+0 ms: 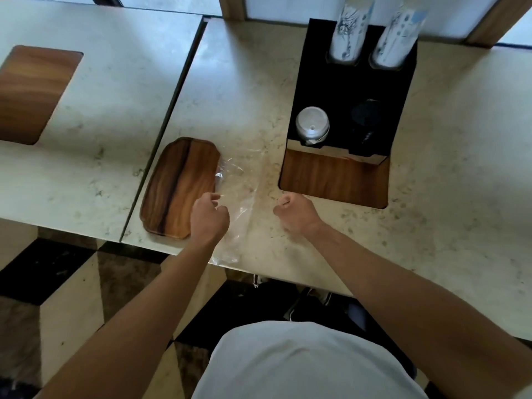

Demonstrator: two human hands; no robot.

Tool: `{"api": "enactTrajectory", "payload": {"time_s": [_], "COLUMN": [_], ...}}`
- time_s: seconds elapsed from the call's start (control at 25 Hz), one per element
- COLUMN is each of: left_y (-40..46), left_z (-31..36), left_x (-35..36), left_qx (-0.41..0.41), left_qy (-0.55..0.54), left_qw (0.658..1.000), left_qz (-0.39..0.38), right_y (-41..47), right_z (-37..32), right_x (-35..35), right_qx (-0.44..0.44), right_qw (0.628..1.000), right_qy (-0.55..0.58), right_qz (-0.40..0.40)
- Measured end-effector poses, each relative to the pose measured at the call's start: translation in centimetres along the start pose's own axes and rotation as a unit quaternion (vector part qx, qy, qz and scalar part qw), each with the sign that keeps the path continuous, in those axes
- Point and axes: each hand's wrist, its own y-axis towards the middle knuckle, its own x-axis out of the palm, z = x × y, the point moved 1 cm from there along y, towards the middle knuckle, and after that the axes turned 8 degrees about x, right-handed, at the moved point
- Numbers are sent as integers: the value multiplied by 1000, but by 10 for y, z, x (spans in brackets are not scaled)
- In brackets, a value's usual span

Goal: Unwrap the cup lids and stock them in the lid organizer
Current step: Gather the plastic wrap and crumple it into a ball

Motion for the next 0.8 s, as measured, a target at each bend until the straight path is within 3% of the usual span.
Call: {"api": "enactTrajectory", "payload": {"time_s": [0.28,0.44,0.64,0.8], "left_y": [9,11,24,29], "left_z": [-42,-46,-51,-50], "left_x": [-9,-7,-3,1], "left_qx": [-8,-5,-79,-71], "left_qy": [-3,-23,-134,-109], "left_qw": [997,995,982,983], "left_qz": [-74,-98,-106,-131], "right_y": [12,21,26,18], "right_z": [-27,-27,-24,-18], "right_x": [57,73,78,64], "right_qx": [89,80,88,73], "right_qw": [988,988,980,972], "right_qy": [127,133,178,222], "right_qz": [-25,6,28,32]}}
